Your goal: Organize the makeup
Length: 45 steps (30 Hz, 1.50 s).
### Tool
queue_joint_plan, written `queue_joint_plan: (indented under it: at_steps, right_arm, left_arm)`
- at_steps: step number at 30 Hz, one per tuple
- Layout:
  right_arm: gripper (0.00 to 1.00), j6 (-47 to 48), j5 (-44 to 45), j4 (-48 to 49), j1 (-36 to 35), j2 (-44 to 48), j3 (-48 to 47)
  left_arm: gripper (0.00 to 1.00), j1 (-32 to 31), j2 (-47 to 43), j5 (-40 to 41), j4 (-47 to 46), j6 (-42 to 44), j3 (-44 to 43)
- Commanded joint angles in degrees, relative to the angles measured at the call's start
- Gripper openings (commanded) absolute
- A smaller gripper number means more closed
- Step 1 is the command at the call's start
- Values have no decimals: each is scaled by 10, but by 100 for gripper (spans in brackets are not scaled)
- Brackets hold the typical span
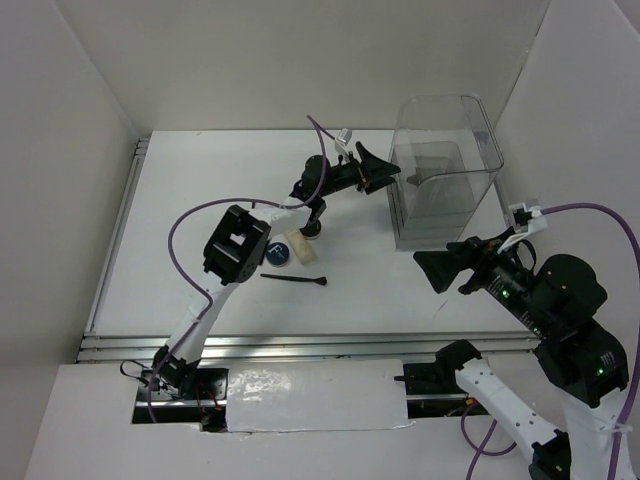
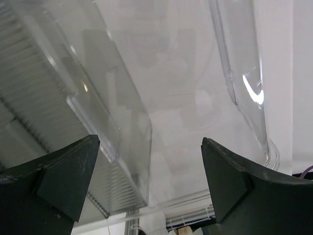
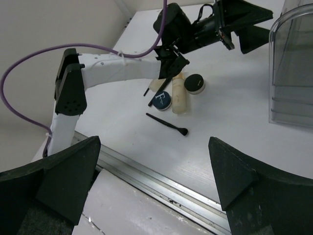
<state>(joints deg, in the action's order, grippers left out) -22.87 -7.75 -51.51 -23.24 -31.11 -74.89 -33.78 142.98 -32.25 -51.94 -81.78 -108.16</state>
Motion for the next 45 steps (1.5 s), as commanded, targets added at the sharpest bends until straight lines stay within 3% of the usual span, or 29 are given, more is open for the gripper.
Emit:
queue_joint_plan:
  at_steps: [1,8,14,22,31,40,45]
  right_arm:
    - [100,3,-19,42,3,-6,5]
    - [100,4,-11,40,2,-1,-5]
    - [100,3,-15,40,2,2,-9]
    - [100,3,-9,40,3,2,-6]
    - [100,4,-3,42,2,4,-2]
    - [100,-2,14,57,2,6,12]
    - [100,-46,77,74,3,-10,26]
  left_arm:
    - [99,-3,37,1,-66,-32,-51]
    - [99,-8,45,16,-12,-6,-79]
    - [100,-8,15,38,0,20,-32]
    - [99,-16,65,29,-38,-22,-106]
    - [100,-24,56,27,-53,-37,-114]
    - [99,-23,-1,29,-105,-62,-74]
    - [99,-24,-47,32,-104,-56,-62]
